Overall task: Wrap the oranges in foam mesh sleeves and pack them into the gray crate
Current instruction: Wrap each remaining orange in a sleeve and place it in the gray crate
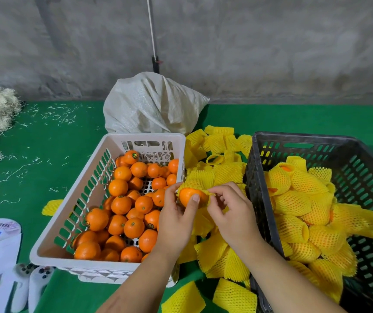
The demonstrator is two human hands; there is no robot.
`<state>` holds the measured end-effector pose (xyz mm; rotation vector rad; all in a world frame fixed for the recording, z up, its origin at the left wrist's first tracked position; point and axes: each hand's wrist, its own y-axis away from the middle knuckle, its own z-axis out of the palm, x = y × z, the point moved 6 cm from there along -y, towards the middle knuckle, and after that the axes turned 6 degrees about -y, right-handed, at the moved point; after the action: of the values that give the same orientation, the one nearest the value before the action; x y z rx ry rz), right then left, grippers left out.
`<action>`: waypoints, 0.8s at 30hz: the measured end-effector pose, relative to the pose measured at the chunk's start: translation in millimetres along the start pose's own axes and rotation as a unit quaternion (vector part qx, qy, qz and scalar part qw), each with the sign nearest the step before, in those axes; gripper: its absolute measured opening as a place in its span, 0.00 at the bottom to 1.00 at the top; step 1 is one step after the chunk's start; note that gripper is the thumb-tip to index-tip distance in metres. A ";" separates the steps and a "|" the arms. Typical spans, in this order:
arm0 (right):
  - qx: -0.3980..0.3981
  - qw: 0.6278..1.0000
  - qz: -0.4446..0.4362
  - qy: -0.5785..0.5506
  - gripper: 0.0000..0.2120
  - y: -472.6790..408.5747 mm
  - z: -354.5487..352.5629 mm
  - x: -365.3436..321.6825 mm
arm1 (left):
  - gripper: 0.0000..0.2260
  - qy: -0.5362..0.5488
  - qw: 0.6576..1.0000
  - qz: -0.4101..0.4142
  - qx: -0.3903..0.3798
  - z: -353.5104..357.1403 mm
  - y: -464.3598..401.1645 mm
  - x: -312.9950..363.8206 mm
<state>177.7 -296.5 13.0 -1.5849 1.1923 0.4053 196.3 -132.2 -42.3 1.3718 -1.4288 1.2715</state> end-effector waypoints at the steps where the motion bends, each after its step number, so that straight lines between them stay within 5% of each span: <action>1: -0.015 1.000 0.020 -0.006 0.10 1.4 3.8 3.0 | 0.21 0.017 1.000 -0.002 -0.002 0.0 -0.2 -0.7; 5: -0.132 0.979 0.150 -0.031 0.23 6.8 20.6 24.0 | 0.26 0.068 0.996 0.015 -0.056 -0.3 2.9 2.5; 9: -0.082 0.989 0.116 -0.032 0.20 -2.0 9.5 19.7 | 0.35 0.003 0.994 0.046 -0.101 0.2 8.2 5.2; 16: -0.022 0.999 0.045 0.020 0.09 -2.4 1.2 4.4 | 0.24 0.016 0.999 0.010 -0.033 0.9 1.6 5.8; 20: -0.028 0.999 -0.001 0.023 0.08 1.7 7.8 -3.9 | 0.25 -0.089 0.995 0.012 0.045 -4.4 -1.6 7.1; 24: -0.108 0.986 0.130 -0.011 0.22 5.3 19.9 21.6 | 0.26 -0.043 0.999 0.014 0.010 -2.5 2.8 4.6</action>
<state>188.9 -289.2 -13.7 -1.6065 1.3805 0.7414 192.6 -131.0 -37.7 1.4389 -1.5023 1.2619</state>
